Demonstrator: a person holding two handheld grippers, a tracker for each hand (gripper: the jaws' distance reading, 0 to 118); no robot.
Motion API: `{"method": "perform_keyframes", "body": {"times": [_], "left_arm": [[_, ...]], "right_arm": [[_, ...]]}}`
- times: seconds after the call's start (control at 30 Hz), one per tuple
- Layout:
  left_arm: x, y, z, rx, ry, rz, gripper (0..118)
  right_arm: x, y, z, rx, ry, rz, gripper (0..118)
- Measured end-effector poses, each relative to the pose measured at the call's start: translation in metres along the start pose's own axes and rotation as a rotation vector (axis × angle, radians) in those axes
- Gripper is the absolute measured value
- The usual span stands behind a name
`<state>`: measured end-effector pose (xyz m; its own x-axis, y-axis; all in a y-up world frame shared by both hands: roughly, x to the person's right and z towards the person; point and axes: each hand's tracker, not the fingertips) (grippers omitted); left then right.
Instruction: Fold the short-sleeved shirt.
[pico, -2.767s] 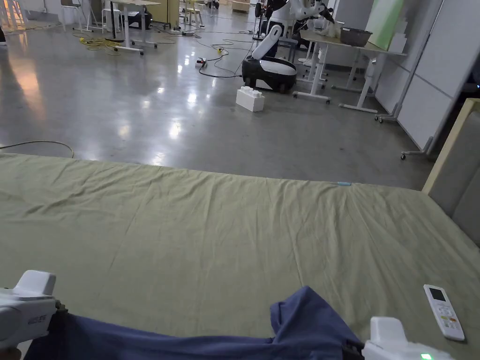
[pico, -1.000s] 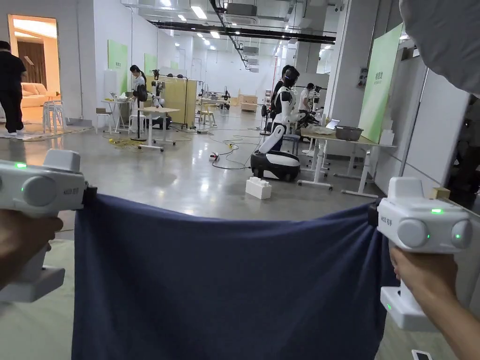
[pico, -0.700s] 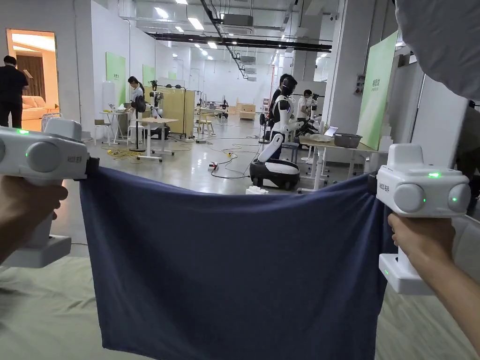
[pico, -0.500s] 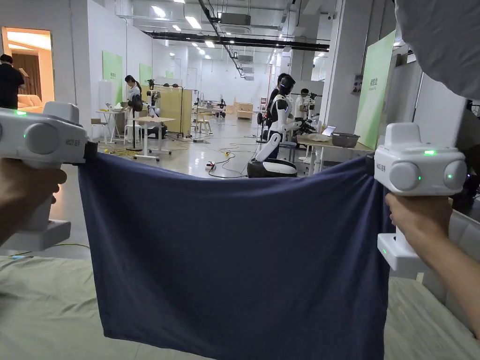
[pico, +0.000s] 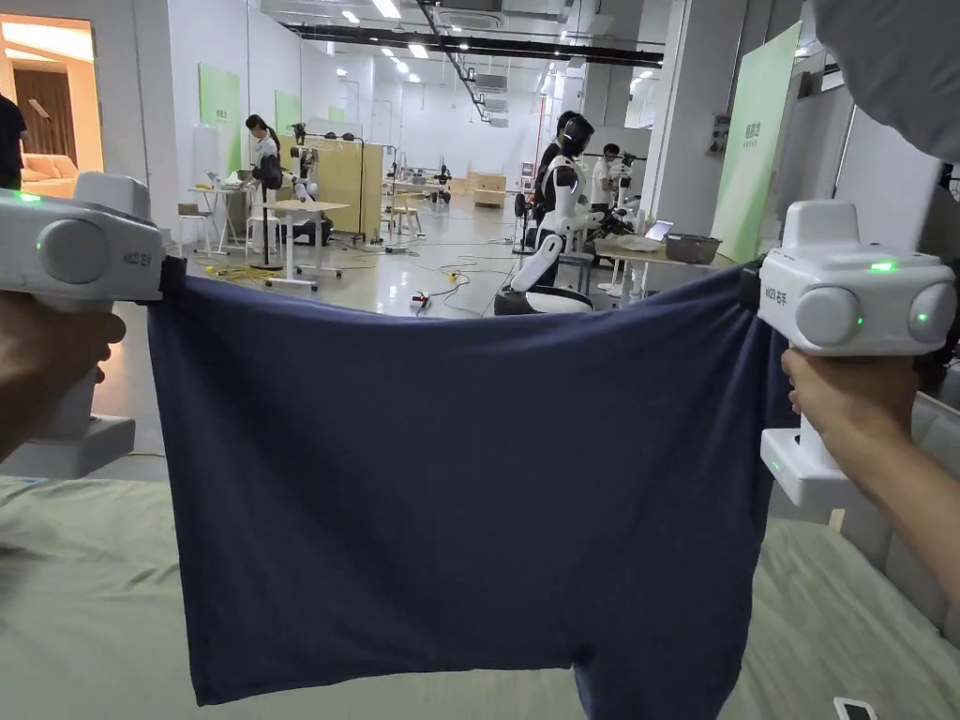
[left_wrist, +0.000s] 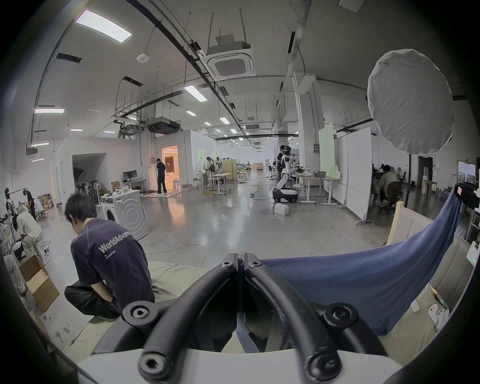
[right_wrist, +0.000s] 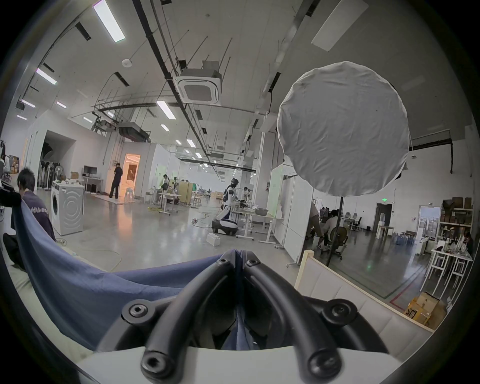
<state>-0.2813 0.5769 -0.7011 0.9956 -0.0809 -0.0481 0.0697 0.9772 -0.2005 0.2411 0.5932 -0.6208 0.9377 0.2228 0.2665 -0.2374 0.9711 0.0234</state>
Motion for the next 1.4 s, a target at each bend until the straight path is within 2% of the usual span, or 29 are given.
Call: {"method": "perform_keyframes", "body": {"times": [0.13,0.27,0.47,0.53,0.8,0.87,0.9,0.93,1.0,1.03,1.07,1.2,1.23,1.3,1.37,1.4], "left_arm": [[-0.008,-0.022,0.011,-0.012,-0.012,-0.005,3],[-0.013,-0.053,0.037,-0.022,-0.028,0.0,3],[-0.02,-0.113,0.088,-0.049,-0.064,0.007,3],[-0.02,-0.136,0.109,-0.048,-0.073,0.007,3],[-0.027,-0.23,0.194,-0.074,-0.103,0.007,3],[-0.031,-0.252,0.214,-0.089,-0.101,0.033,3],[-0.035,-0.264,0.225,-0.098,-0.108,0.029,3],[-0.036,-0.276,0.236,-0.105,-0.098,0.034,3],[-0.041,-0.304,0.258,-0.135,-0.109,0.046,3],[-0.043,-0.32,0.269,-0.147,-0.102,0.054,3],[-0.044,-0.331,0.276,-0.166,-0.107,0.057,3],[-0.055,-0.384,0.312,-0.259,-0.102,0.085,3],[-0.057,-0.395,0.317,-0.282,-0.106,0.098,3],[-0.058,-0.415,0.325,-0.347,-0.107,0.071,3],[-0.06,-0.433,0.33,-0.389,-0.111,0.062,3],[-0.061,-0.443,0.332,-0.414,-0.115,0.082,3]], "right_arm": [[0.0,-0.02,0.027,-0.021,0.011,0.007,4],[0.003,-0.042,0.058,-0.058,0.028,-0.017,4],[0.012,-0.092,0.107,-0.118,0.044,-0.007,4],[0.017,-0.109,0.131,-0.135,0.054,-0.03,4],[0.023,-0.173,0.233,-0.203,0.108,-0.028,4],[0.02,-0.189,0.261,-0.239,0.122,-0.021,4],[0.019,-0.196,0.276,-0.218,0.143,0.032,4],[0.019,-0.207,0.286,-0.261,0.163,-0.001,4],[0.016,-0.223,0.315,-0.263,0.165,0.047,4],[0.015,-0.236,0.327,-0.336,0.182,0.002,4],[0.014,-0.241,0.336,-0.322,0.182,0.039,4],[0.01,-0.281,0.382,-0.468,0.196,0.025,4],[0.01,-0.288,0.392,-0.458,0.204,0.058,4],[0.008,-0.307,0.406,-0.556,0.219,0.027,4],[0.006,-0.322,0.416,-0.613,0.234,0.035,4],[0.005,-0.329,0.42,-0.614,0.221,0.069,4]]}}
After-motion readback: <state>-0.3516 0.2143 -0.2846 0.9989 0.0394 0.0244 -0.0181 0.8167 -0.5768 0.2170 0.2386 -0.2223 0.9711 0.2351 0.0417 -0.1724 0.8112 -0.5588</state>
